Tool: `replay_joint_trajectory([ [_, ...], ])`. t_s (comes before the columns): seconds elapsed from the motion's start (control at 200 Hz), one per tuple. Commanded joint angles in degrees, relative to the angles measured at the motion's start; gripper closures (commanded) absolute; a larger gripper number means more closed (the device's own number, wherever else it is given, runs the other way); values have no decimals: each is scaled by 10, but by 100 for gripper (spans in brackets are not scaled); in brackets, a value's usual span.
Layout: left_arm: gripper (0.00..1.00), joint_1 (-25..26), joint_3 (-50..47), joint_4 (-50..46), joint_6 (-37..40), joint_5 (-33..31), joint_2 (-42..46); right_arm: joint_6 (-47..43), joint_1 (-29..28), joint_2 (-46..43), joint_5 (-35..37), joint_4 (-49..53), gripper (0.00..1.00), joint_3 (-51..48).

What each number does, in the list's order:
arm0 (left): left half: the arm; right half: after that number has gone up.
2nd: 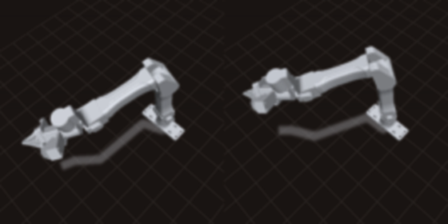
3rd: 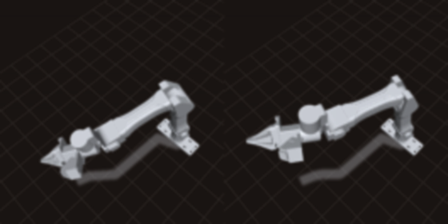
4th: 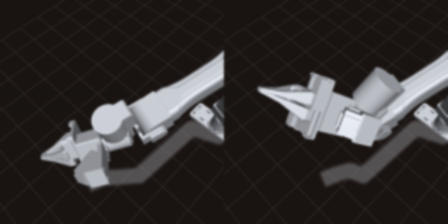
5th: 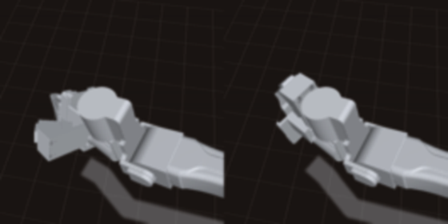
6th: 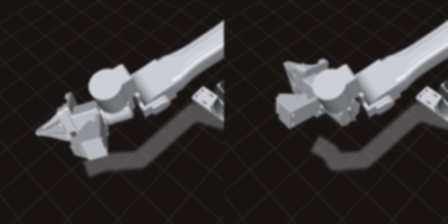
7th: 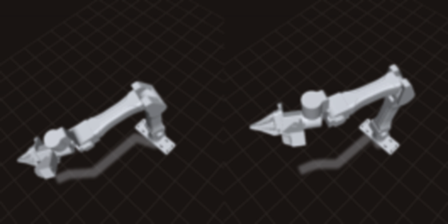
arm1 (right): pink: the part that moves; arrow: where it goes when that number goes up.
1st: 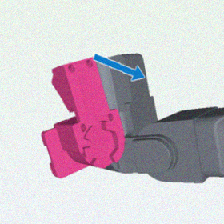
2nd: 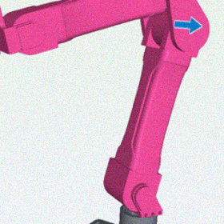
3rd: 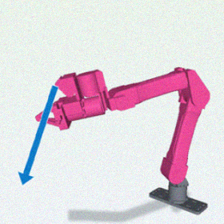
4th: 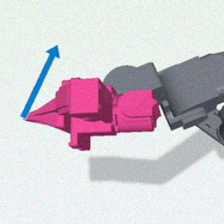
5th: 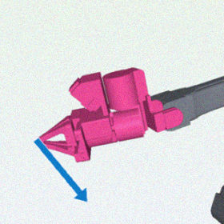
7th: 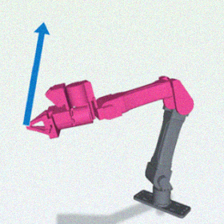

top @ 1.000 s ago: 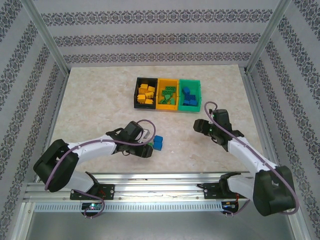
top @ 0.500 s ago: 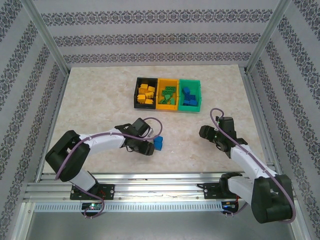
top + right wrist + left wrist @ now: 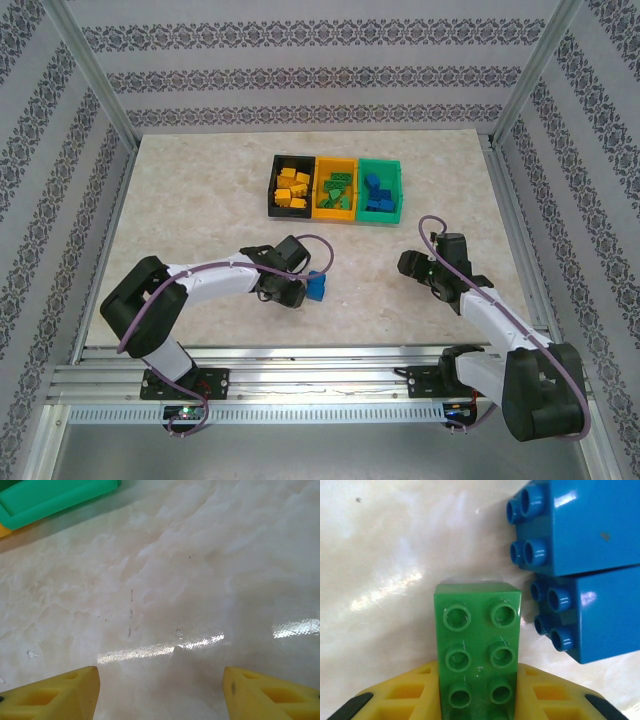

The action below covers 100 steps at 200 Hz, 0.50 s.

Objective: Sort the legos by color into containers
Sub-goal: Pick up the lego from the middle-left of the table.

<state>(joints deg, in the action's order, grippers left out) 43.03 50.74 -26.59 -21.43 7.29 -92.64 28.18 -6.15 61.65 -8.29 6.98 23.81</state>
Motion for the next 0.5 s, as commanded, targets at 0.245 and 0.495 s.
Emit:
replay_joint_trajectory([
  [0.245, 69, -30, 67, -15, 30, -65, 42, -11, -29, 31, 36, -1, 34, 16],
  [0.495, 68, -85, 221, -13, 76, -26, -33, -18, -44, 39, 46, 0, 34, 22],
])
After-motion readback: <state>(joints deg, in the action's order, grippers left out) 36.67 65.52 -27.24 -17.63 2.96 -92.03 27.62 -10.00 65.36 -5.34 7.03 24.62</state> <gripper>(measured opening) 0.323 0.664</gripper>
